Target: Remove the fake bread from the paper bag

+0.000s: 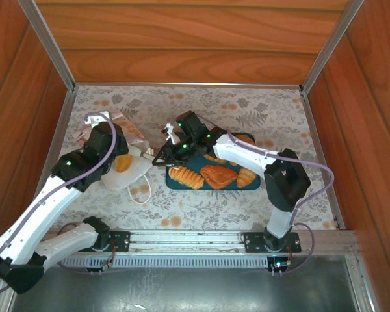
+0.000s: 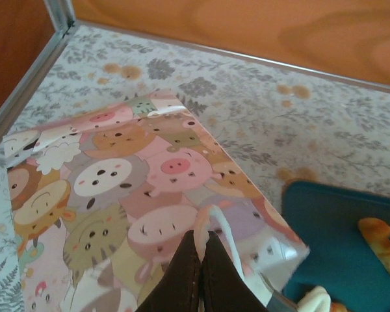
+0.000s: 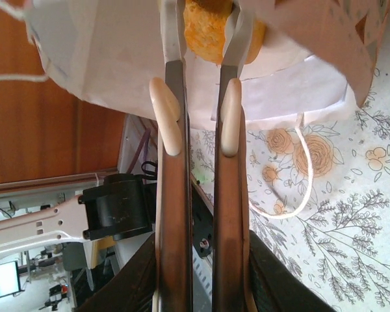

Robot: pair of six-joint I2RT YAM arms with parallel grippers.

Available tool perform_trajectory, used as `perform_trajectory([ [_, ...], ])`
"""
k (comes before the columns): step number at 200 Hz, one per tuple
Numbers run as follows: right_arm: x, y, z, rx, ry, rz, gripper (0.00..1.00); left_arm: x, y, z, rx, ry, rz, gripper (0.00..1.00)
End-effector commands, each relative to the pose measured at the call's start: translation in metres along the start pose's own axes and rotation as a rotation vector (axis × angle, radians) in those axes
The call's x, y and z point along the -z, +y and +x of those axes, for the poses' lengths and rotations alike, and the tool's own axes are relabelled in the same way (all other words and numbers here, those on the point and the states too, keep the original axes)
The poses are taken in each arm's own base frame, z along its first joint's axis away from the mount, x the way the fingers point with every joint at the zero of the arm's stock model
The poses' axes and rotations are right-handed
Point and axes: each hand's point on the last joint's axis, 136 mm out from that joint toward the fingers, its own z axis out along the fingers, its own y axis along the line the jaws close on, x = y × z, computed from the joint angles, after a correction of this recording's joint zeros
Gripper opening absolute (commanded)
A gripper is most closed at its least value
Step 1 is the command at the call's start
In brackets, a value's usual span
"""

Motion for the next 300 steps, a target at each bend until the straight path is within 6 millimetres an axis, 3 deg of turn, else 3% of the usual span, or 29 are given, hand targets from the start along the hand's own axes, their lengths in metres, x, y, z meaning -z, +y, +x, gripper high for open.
perform_trajectory([
  [1,0.011,0.024,0.01,0.041,0.025,-0.111,0.21,-0.011,0.001,-0.005,0.051,-0.027,-0.066,0.0],
  [32,0.017,0.02,0.025,0.008,-0.01,-0.14,0.21,-0.027,-0.007,-0.001,0.071,-0.005,-0.086,0.0],
  [35,0.023,0.028,0.026,0.022,-0.025,-0.151,0.21,-0.028,-0.008,0.0,0.08,-0.004,-0.085,0.0],
  [60,0.027,0.028,0.035,-0.016,-0.025,-0.176,0.21,-0.037,-0.014,0.002,0.129,-0.001,-0.083,0.0],
  [149,0.061,0.03,0.064,-0.018,-0.117,-0.116,0.2,-0.051,-0.019,-0.009,0.206,-0.027,-0.113,0.0],
  [216,0.113,0.006,0.041,-0.15,-0.466,-0.019,0.2,-0.043,-0.018,-0.005,0.164,-0.02,-0.066,0.0],
  [259,0.129,-0.03,0.029,-0.289,-0.628,0.117,0.21,-0.043,-0.027,0.002,0.115,0.015,-0.001,0.11],
  [279,0.133,-0.045,0.022,-0.337,-0.693,0.156,0.21,-0.043,-0.039,0.008,0.071,0.046,0.06,0.21],
  [300,0.134,-0.048,0.013,-0.344,-0.731,0.159,0.2,-0.043,-0.047,0.013,0.036,0.079,0.107,0.32],
])
